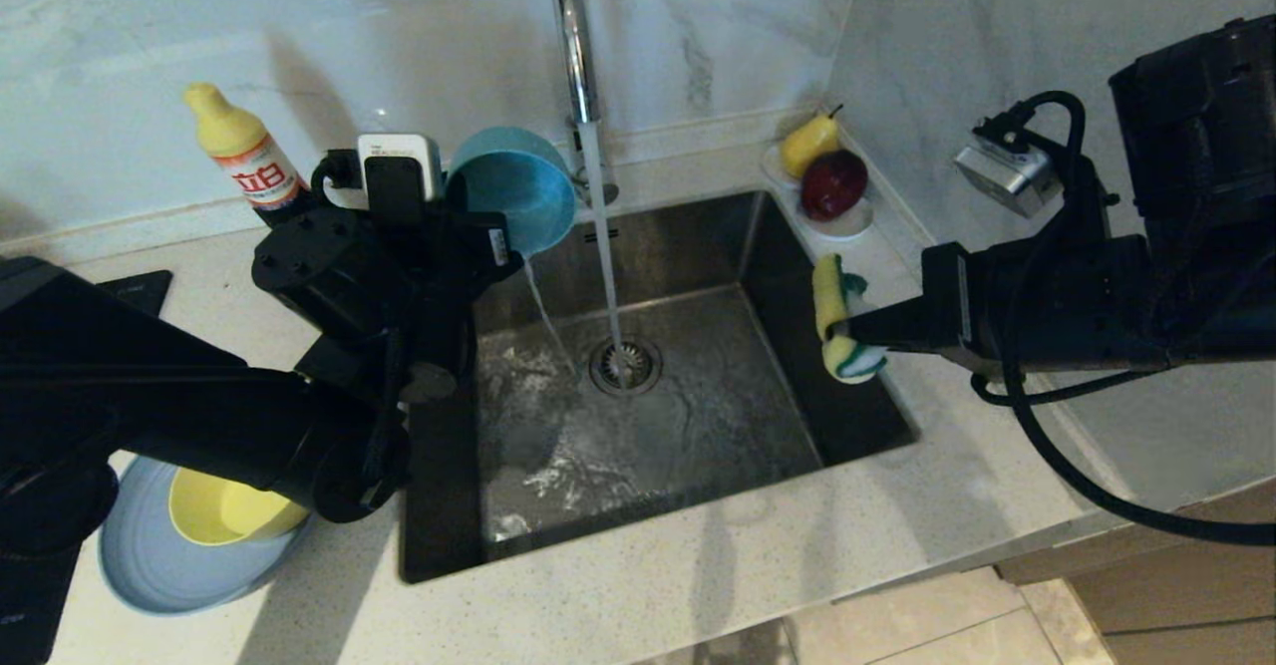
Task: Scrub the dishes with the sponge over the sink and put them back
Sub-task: Rinse the bowl, then place the bowl on the table
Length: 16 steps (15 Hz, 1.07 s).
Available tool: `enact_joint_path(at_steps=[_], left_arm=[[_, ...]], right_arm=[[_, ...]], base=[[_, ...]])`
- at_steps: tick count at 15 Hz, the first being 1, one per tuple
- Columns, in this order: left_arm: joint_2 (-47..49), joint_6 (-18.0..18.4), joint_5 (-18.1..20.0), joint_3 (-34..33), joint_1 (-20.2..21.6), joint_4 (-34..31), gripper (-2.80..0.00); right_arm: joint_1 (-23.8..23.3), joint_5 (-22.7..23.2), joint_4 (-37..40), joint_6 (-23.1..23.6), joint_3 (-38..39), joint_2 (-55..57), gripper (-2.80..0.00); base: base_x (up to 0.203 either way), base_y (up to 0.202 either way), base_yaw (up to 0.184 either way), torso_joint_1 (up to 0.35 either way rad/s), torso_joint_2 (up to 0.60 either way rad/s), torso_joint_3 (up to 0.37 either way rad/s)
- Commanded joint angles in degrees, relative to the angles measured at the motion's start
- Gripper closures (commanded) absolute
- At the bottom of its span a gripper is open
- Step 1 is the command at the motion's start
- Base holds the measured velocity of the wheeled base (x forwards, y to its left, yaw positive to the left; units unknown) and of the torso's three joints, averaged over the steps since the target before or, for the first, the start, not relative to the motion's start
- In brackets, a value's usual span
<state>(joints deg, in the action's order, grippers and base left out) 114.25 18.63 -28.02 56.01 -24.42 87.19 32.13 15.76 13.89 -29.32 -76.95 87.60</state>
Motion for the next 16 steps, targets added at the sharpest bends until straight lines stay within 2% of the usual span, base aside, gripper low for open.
enact_joint_path(at_steps=[1, 8, 12, 14, 16], left_arm=[[-0.85, 0.0, -0.1, -0.81, -0.03, 0.48, 0.0], [-4.29, -0.26, 1.21, -1.87, -0.01, 0.48, 0.0], [-4.27, -2.71, -0.79, -1.29, 1.29, 0.19, 0.0], [-6.87, -4.55, -0.93, -1.29, 1.95, -8.9, 0.0], [-12.53, -8.38, -0.55, -0.1, 2.11, -27.95, 0.0]], right_arm=[[-0.05, 0.15, 0.09, -0.21, -0.23, 0.17, 0.0], [-0.05, 0.85, 0.09, -0.3, -0.31, 0.38, 0.0], [-0.05, 0.87, 0.18, -0.3, -0.21, 0.21, 0.0], [-0.05, 0.94, 0.18, -0.37, 0.47, -0.3, 0.0], [-0.05, 0.94, 0.2, -0.65, 1.44, -0.95, 0.0]], base=[[0.0, 0.0, 0.0, 0.0, 0.0, 0.0], [0.0, 0.0, 0.0, 0.0, 0.0, 0.0], [0.0, 0.0, 0.0, 0.0, 0.0, 0.0], [0.0, 0.0, 0.0, 0.0, 0.0, 0.0], [0.0, 0.0, 0.0, 0.0, 0.0, 0.0]])
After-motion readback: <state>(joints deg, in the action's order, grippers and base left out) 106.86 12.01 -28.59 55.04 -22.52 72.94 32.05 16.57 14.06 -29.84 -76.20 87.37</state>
